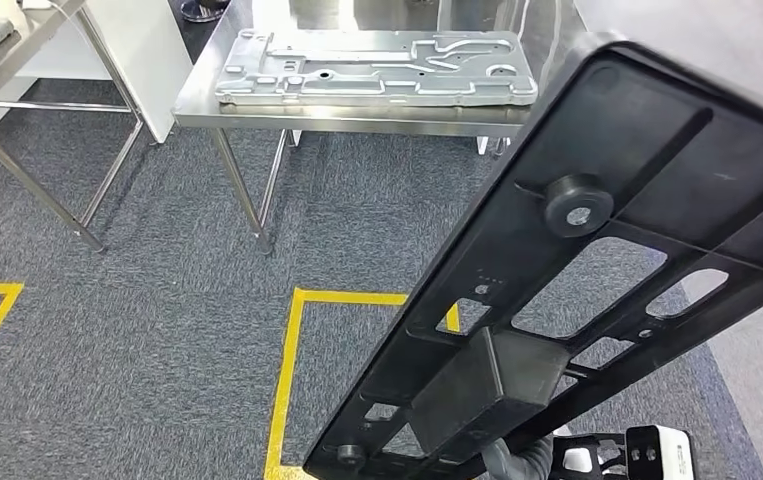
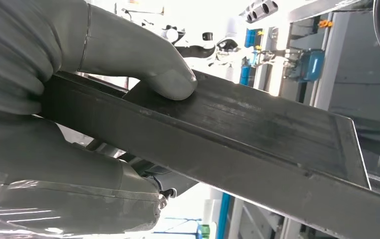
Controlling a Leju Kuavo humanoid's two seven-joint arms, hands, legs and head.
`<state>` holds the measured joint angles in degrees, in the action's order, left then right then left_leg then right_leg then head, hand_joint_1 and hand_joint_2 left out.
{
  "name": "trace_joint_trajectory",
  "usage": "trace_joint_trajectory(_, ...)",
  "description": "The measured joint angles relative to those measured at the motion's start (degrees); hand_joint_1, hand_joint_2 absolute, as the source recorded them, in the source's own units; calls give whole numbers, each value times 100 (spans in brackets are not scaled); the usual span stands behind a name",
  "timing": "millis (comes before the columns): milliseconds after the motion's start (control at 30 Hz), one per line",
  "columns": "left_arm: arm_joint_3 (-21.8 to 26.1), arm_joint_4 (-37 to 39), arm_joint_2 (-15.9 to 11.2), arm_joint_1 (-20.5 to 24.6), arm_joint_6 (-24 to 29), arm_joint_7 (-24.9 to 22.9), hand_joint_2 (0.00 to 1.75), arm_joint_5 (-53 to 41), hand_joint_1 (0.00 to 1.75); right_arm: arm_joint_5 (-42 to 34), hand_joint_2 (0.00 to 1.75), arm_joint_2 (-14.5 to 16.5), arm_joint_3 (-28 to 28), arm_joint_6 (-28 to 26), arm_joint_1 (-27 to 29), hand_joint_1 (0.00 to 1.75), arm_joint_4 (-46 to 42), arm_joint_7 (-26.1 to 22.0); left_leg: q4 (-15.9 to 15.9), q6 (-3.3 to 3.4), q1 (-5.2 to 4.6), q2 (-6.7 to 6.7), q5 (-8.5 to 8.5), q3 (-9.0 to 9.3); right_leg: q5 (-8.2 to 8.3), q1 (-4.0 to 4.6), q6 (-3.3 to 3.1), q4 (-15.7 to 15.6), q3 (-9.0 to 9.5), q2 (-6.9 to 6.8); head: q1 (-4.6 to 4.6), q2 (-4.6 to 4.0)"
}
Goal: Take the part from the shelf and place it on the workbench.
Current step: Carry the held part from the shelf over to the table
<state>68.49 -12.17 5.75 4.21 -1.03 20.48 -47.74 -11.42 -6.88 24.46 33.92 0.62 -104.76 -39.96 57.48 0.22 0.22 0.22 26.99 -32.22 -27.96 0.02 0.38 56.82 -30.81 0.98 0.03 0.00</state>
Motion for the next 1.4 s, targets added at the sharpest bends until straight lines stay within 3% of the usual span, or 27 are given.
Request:
trace_joint_trajectory(67,1,0,2,-3,-8,10,0,-5,0,8,175,-1,-89,59,98,175,-67,0,-71,61,28,7,-10,49,-85,-6,65,124,-43,-13,9,0)
trace_joint_trajectory(100,1,0,3,1,-14,16,0,-9,0,14,175,-2,-143,93,144,175,-105,-1,-106,90,44,12,-12,78,-198,-13,96,350,-155,-21,14,0)
trace_joint_trajectory(167,1,0,4,6,-23,24,0,-16,0,36,175,-2,-251,147,246,175,-158,-3,-121,128,42,24,17,116,-511,-43,141,1119,-583,-30,26,0)
trace_joint_trajectory(200,1,0,4,7,-26,26,0,-20,0,53,175,-2,-289,156,296,175,-170,-3,-119,132,41,25,38,133,-611,-58,159,1485,-810,-31,26,0)
trace_joint_trajectory(233,1,0,4,6,-32,26,0,-23,0,83,175,-2,-315,160,343,175,-179,-2,-115,129,41,25,64,158,-603,-73,174,1679,-959,-34,26,0)
trace_joint_trajectory(267,1,0,4,3,-42,25,0,-28,0,121,175,-2,-332,160,381,175,-190,-1,-109,118,43,23,96,194,-467,-89,184,1636,-989,-41,26,0)
trace_joint_trajectory(300,1,0,7,2,-52,25,0,-37,0,162,175,-1,-342,161,411,175,-205,0,-102,102,46,21,134,241,-240,-104,188,1361,-899,-53,27,0)
trace_joint_trajectory(333,1,0,9,1,-61,24,0,-46,0,198,175,-1,-348,162,432,175,-222,1,-94,80,47,19,179,283,14,-116,186,941,-735,-77,29,0)
trace_joint_trajectory(400,1,0,12,9,-69,25,0,-63,0,232,175,5,-359,164,454,175,-251,3,-73,19,26,17,268,339,275,-107,159,281,-448,-112,31,-1)
trace_joint_trajectory(533,0,0,8,28,-69,25,0,-70,0,242,175,35,-390,163,490,175,-299,0,-89,-118,22,34,361,412,224,-84,14,108,-343,-87,-6,0)
trace_joint_trajectory(600,-1,0,7,35,-70,25,0,-71,0,246,175,51,-400,162,497,175,-316,-1,203,-172,38,32,531,318,199,-98,-66,63,-269,-85,-31,0)
trace_joint_trajectory(700,-1,0,9,23,-77,24,0,-74,0,270,175,72,-400,158,502,175,-319,0,1373,-201,48,27,989,-335,128,-75,-134,50,-184,-84,-63,-1)
trace_joint_trajectory(733,-1,0,9,15,-80,24,0,-75,0,279,175,76,-400,157,506,175,-319,1,1635,-199,48,27,1015,-529,101,-62,-141,51,-154,-74,-65,-1)
trace_joint_trajectory(767,-1,0,8,8,-81,24,0,-75,0,287,175,78,-400,154,509,175,-319,1,1675,-187,47,26,911,-620,71,-50,-142,51,-115,-62,-66,-1)
trace_joint_trajectory(800,-1,0,8,5,-83,25,0,-76,0,291,175,82,-400,149,510,175,-319,1,1460,-162,44,25,684,-584,37,-38,-140,51,-63,-50,-65,-1)
trace_joint_trajectory(867,-1,0,1,7,-85,25,0,-79,0,294,175,89,-401,138,510,175,-318,1,664,-76,20,16,162,-302,-41,-15,-122,51,50,-39,-56,0)
trace_joint_trajectory(900,-2,0,-2,11,-86,26,0,-81,0,295,175,90,-403,137,508,175,-318,1,336,-35,2,12,10,-174,-71,-9,-100,53,80,-34,-48,0)
trace_joint_trajectory(933,-2,0,-4,13,-87,26,0,-84,0,292,175,91,-407,137,508,175,-317,1,146,-2,-20,7,-48,-102,-90,-7,-73,52,90,-30,-36,-1)
trace_joint_trajectory(1000,-2,0,-5,10,-86,25,0,-87,0,284,175,91,-415,149,511,175,-318,2,58,36,-43,4,-27,-77,-102,-16,-11,30,84,-25,-26,-1)
trace_joint_trajectory(1100,-1,0,-4,5,-83,25,0,-83,0,263,175,92,-436,187,510,175,-334,1,-82,114,7,9,-48,30,-237,-25,80,217,31,-37,-17,0)
trace_joint_trajectory(1133,-1,0,-3,9,-81,26,0,-80,0,256,175,92,-447,201,511,175,-341,1,-119,139,22,12,-49,72,-371,-34,104,499,-110,-42,-9,0)
trace_joint_trajectory(1200,-1,0,-3,11,-78,26,0,-77,0,248,175,92,-475,236,524,175,-348,0,-136,164,22,15,-18,113,-668,-58,146,1309,-585,-47,1,0)
trace_joint_trajectory(1233,-1,0,-3,8,-76,26,0,-77,0,247,175,92,-487,253,531,175,-348,1,-134,163,23,14,5,132,-715,-74,164,1606,-794,-50,1,0)
trace_joint_trajectory(1267,-1,0,-2,2,-75,26,0,-78,0,247,175,93,-499,266,536,175,-348,1,-133,156,25,11,33,161,-642,-90,179,1699,-905,-56,1,0)
trace_joint_trajectory(1300,-1,0,-1,-4,-74,26,0,-78,0,249,175,95,-510,274,537,175,-348,2,-131,143,28,8,64,203,-450,-105,188,1545,-890,-63,1,0)
trace_joint_trajectory(1367,1,0,7,-8,-74,27,0,-79,0,251,175,104,-537,275,536,175,-349,3,-117,102,35,4,148,298,54,-125,185,755,-581,-113,3,0)
trace_joint_trajectory(1400,1,0,9,-3,-73,29,0,-79,0,253,175,111,-548,274,535,175,-351,3,-100,70,24,4,193,330,208,-115,167,401,-431,-147,4,0)
